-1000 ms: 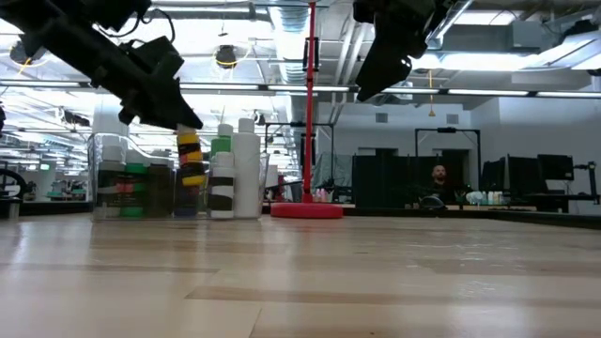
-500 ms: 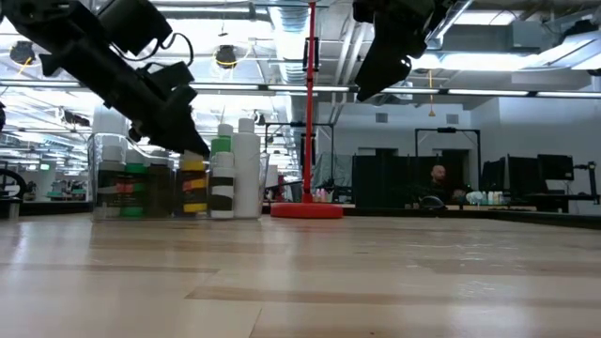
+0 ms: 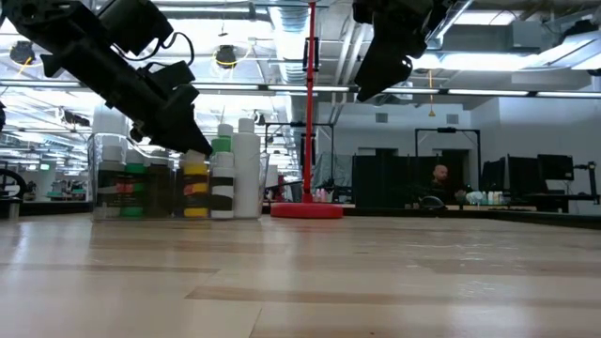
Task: Pick & Place Paint Supplies
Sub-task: Put the yellow paint bottle into the transparent bin, then put the orange paint bottle into the transparent bin
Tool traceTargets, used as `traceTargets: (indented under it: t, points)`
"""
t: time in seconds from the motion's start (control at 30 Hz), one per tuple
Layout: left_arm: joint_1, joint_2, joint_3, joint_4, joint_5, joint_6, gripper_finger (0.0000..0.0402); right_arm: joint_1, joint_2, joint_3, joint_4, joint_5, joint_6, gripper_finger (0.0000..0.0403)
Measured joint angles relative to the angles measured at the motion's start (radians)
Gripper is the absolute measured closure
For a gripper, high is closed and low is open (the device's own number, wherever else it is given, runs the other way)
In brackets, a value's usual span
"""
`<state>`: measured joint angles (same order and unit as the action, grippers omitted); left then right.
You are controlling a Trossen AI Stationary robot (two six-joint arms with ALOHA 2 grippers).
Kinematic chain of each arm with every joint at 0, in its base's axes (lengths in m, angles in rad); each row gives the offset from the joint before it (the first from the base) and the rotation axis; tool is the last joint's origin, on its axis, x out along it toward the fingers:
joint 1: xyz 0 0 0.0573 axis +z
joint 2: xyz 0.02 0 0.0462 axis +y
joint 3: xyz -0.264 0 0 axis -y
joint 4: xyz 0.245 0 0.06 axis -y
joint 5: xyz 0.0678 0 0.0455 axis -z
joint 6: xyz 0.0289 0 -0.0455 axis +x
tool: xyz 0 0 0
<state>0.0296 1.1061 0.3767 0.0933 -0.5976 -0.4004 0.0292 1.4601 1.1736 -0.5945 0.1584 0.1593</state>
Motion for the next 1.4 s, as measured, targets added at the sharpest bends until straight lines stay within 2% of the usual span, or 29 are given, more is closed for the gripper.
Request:
traceTargets:
  t: [0.13, 0.4, 0.57, 0.73, 0.83, 0.97, 1.07, 1.2, 1.4]
  points:
    - [0.000, 0.000, 0.000, 0.004, 0.004, 0.000, 0.0225, -0.002, 0.000, 0.000, 0.000, 0.000, 0.010, 0.0111]
    - [0.000, -0.021, 0.014, 0.075, 0.079, 0.034, 0.0164, -0.044, -0.047, 0.009, -0.071, 0.000, 0.102, 0.0111]
    - [-0.003, -0.076, 0.042, 0.074, 0.086, 0.059, 0.0135, -0.067, -0.112, 0.032, -0.277, 0.000, 0.258, 0.0111]
    - [-0.004, -0.154, 0.069, 0.074, 0.100, 0.085, 0.0126, -0.045, -0.160, 0.042, -0.630, -0.041, 0.561, 0.0111]
    - [-0.004, -0.194, 0.075, 0.083, 0.100, 0.083, 0.0128, 0.004, -0.164, 0.040, -0.830, -0.111, 0.735, 0.0111]
    - [-0.004, -0.246, 0.074, 0.082, 0.098, 0.082, 0.0131, 0.110, -0.158, 0.031, -0.981, -0.208, 0.920, 0.0111]
    - [-0.004, -0.269, 0.074, 0.087, 0.099, 0.082, 0.0132, 0.201, -0.153, 0.032, -0.964, -0.256, 1.014, 0.0111]
    - [-0.004, -0.276, 0.074, 0.088, 0.099, 0.082, 0.0131, 0.316, -0.153, 0.028, -0.978, -0.256, 1.134, 0.0111]
    - [-0.004, -0.280, 0.072, 0.092, 0.106, 0.082, 0.0132, 0.433, -0.237, -0.124, -0.913, -0.240, 1.326, 0.0111]
